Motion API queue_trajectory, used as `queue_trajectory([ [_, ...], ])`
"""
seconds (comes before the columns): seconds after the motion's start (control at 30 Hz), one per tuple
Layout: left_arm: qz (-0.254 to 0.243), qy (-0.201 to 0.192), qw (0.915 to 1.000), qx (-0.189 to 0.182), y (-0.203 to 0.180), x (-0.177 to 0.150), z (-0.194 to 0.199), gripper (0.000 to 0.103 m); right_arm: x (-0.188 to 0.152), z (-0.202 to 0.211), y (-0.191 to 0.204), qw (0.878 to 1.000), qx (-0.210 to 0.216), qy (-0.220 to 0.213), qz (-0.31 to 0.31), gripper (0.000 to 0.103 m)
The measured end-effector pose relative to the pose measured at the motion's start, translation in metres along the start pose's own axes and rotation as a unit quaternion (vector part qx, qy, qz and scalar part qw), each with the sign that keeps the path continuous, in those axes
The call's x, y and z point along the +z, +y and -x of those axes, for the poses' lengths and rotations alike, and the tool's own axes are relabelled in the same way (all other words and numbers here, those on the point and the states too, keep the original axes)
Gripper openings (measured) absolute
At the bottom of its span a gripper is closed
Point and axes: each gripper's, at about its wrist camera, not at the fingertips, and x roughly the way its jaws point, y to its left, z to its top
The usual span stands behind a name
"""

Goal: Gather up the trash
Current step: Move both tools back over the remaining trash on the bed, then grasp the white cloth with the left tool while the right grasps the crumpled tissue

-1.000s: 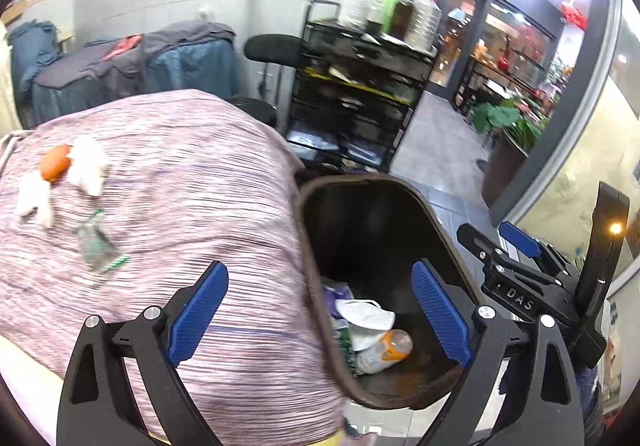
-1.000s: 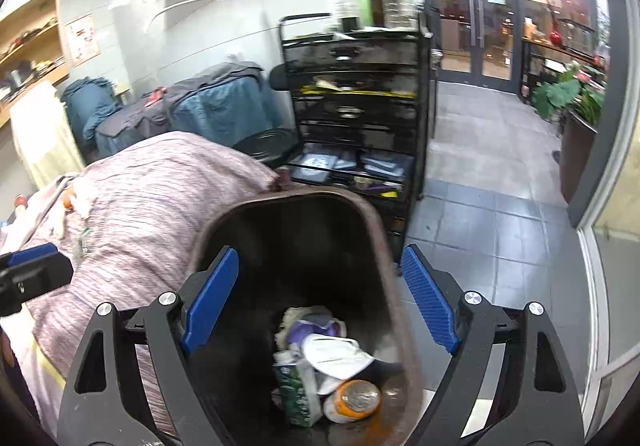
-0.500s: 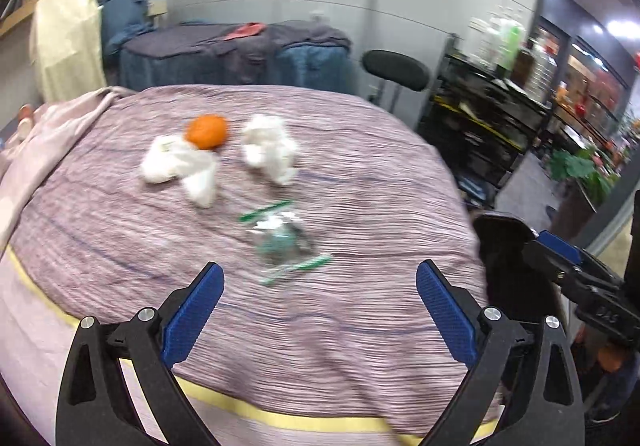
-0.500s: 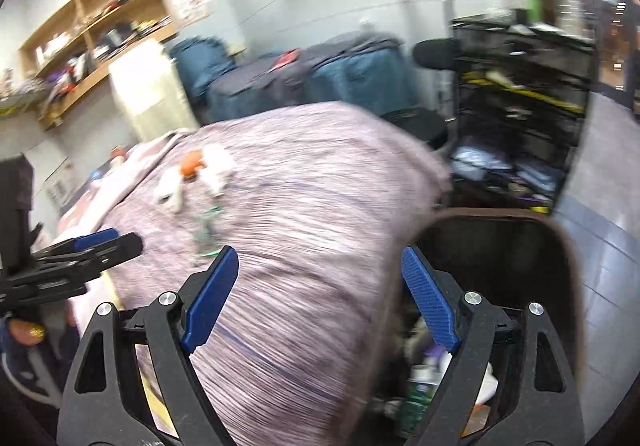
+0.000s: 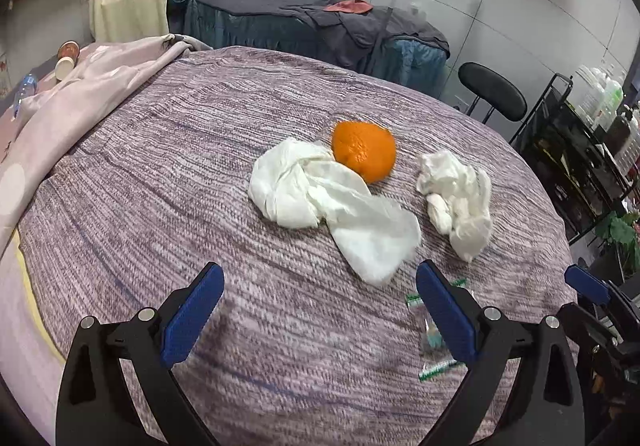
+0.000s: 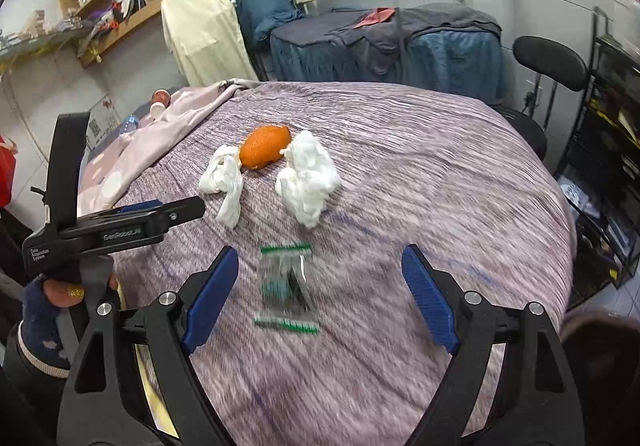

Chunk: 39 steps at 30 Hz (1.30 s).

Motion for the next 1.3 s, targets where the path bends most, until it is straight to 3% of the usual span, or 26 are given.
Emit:
queue_trajectory([
  [0.27, 0.007, 0.011, 0.9996, 0.024, 0.010, 0.039, -0.044, 0.092, 0.046, -0.069, 0.014, 0.998, -0.025, 0.042, 0.033, 0.071],
  [0.37, -0.001, 0.028, 0.9995, 0.017, 0.008, 0.039, -0.055, 0.070, 0.056, -0.092, 0.017, 0.997, -0.032, 0.057, 0.040, 0.063],
  [0.43, -0.007, 0.027, 0.9994, 0.018, 0.007, 0.036, -0.057, 0.054, 0.057, -0.105, 0.017, 0.996, -0.032, 0.073, 0.041, 0.042],
  [0.47, -0.012, 0.021, 0.9996, 0.017, 0.005, 0.035, -0.056, 0.049, 0.055, -0.109, 0.017, 0.996, -0.037, 0.075, 0.041, 0.041],
  [0.53, -0.019, 0.016, 0.9996, 0.012, 0.002, 0.034, -0.052, 0.024, 0.055, -0.109, 0.015, 0.996, -0.037, 0.065, 0.038, 0.035],
  [0.6, -0.022, 0.013, 0.9997, 0.005, 0.000, 0.031, -0.047, 0.017, 0.055, -0.104, 0.011, 0.997, -0.030, 0.059, 0.025, 0.032],
  [0.8, -0.009, -0.005, 0.9999, -0.012, 0.004, 0.024, -0.027, 0.012, 0.048, -0.074, 0.001, 0.999, -0.012, 0.033, -0.003, 0.031],
  [0.97, 0.002, -0.039, 0.9988, -0.030, 0.003, 0.011, 0.015, 0.012, 0.036, -0.034, -0.001, 1.000, 0.003, 0.004, -0.016, 0.031],
  [1.3, -0.037, -0.101, 0.9934, -0.041, -0.034, -0.029, 0.088, 0.012, 0.002, 0.047, -0.001, 0.998, 0.010, -0.056, -0.012, 0.031],
])
